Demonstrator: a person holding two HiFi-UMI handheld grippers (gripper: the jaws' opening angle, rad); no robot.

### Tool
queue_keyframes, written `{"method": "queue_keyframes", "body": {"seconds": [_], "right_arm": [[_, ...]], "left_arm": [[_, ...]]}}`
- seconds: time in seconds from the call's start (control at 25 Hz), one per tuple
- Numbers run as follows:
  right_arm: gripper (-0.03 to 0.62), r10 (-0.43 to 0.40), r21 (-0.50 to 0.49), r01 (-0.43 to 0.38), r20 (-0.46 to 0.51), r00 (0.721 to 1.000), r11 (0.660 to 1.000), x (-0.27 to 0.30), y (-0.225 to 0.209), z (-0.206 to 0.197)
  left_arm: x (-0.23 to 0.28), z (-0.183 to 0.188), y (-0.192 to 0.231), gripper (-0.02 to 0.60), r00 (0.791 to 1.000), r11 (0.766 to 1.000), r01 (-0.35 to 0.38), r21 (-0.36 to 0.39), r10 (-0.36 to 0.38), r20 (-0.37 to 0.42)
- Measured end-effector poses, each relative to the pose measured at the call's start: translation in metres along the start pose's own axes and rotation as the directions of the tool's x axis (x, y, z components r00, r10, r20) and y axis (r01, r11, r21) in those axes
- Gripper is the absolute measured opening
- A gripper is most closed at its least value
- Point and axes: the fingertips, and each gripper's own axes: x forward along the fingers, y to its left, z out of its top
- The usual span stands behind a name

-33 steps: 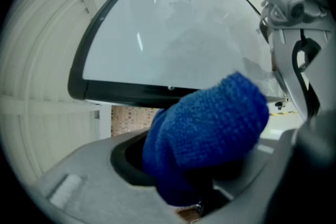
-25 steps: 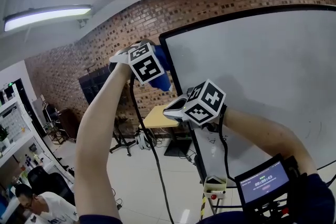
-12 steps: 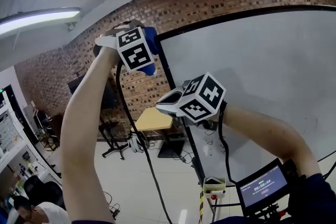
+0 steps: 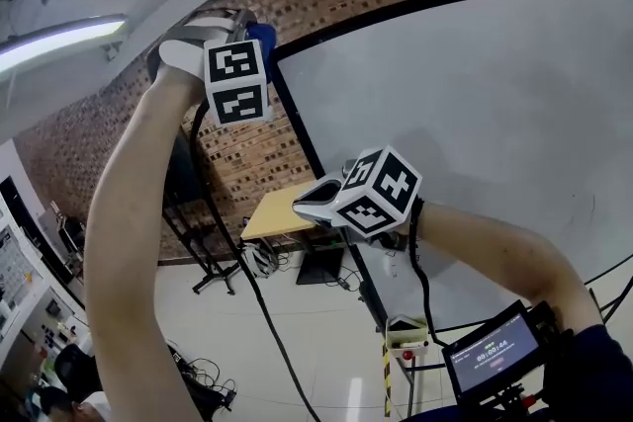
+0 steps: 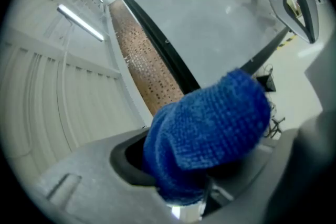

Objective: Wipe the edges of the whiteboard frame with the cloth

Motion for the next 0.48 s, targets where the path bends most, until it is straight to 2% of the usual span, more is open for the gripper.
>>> {"method": "queue_keyframes", "body": {"seconds": [0.16, 0.32, 0.4, 0.48], "right_arm": [[0.011, 0.009, 0.022, -0.009, 0.015, 1.0, 1.0, -0.024, 0.003, -0.008], [0.011, 0.008, 0.055, -0.01, 0.034, 0.999, 0.998, -0.041, -0.002, -0.01], [0.011, 0.007, 0.068, -0.009, 0.036, 0.999, 0.998, -0.041, -0.004, -0.012], [0.011, 0.0, 0.069, -0.002, 0.036, 0.999, 0.998, -0.041, -0.006, -0.016]], "left_arm": [[-0.005, 0.009, 0.01, 0.212, 0.998, 0.997, 0.034, 0.073, -0.03, -0.053], [-0.007, 0.013, 0.016, 0.212, 0.993, 0.981, 0.055, 0.184, -0.035, -0.109], [-0.009, 0.014, 0.019, 0.212, 0.995, 0.982, 0.042, 0.183, -0.025, -0.097], [-0.014, 0.024, 0.025, 0.209, 0.999, 0.993, 0.027, 0.118, -0.022, -0.042]]}}
